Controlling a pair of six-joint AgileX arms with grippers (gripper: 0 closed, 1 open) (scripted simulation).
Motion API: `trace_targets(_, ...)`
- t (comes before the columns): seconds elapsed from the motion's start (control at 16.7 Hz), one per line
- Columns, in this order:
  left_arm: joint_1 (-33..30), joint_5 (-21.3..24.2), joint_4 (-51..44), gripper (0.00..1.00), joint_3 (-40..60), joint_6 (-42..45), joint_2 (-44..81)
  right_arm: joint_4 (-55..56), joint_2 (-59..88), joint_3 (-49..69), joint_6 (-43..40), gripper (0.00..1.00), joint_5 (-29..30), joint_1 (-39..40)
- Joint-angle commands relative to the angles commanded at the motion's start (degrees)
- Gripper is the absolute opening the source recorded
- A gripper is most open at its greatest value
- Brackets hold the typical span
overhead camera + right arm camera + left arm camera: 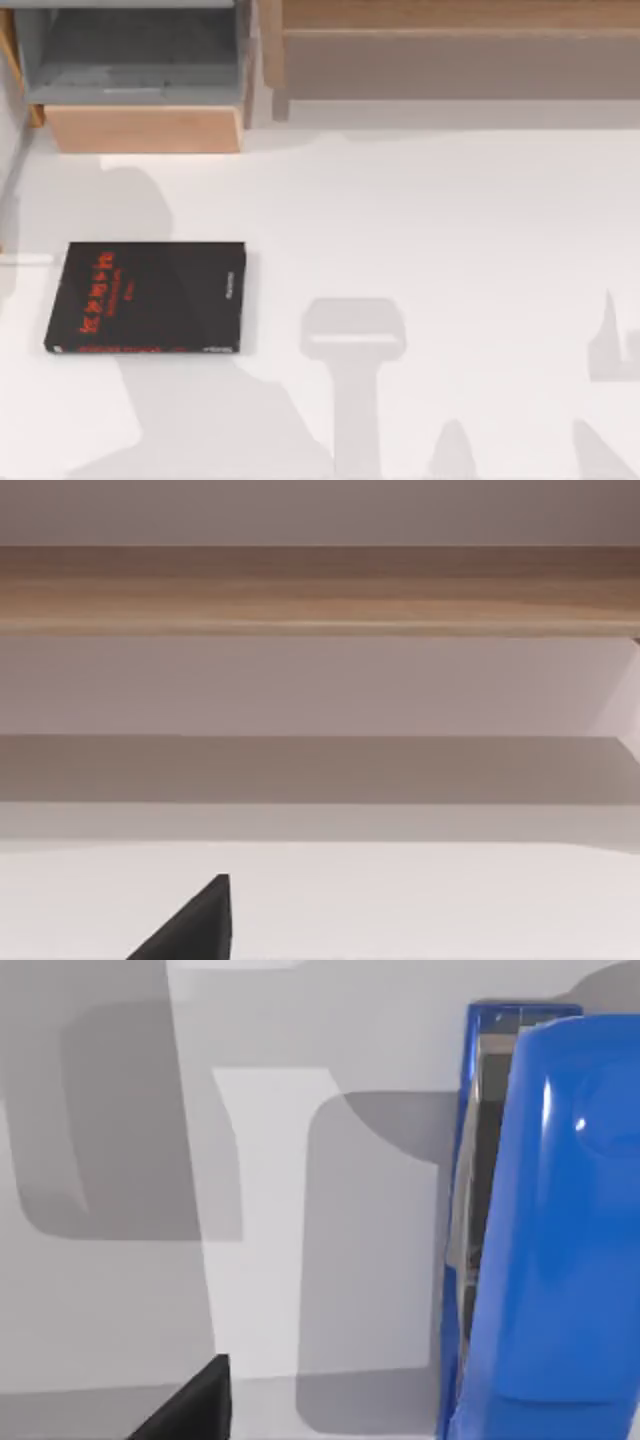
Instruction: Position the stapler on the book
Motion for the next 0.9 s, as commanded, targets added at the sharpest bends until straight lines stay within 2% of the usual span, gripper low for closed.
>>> trace_targets(0.54,-0.7,0.0,5.8,1.00,-2.7,-0.7,2.6,0.0,0.0,0.0,0.0,1.00,0.0,0.0)
trace_targets(0.84,-0.8,-0.1,6.0,1.00,-2.9,-0.8,2.9,0.0,0.0,0.0,0.0,1.00,0.0,0.0)
trace_targets(0.9,-0.8,-0.1,6.0,0.92,-2.9,-0.8,2.9,0.0,0.0,0.0,0.0,1.00,0.0,0.0)
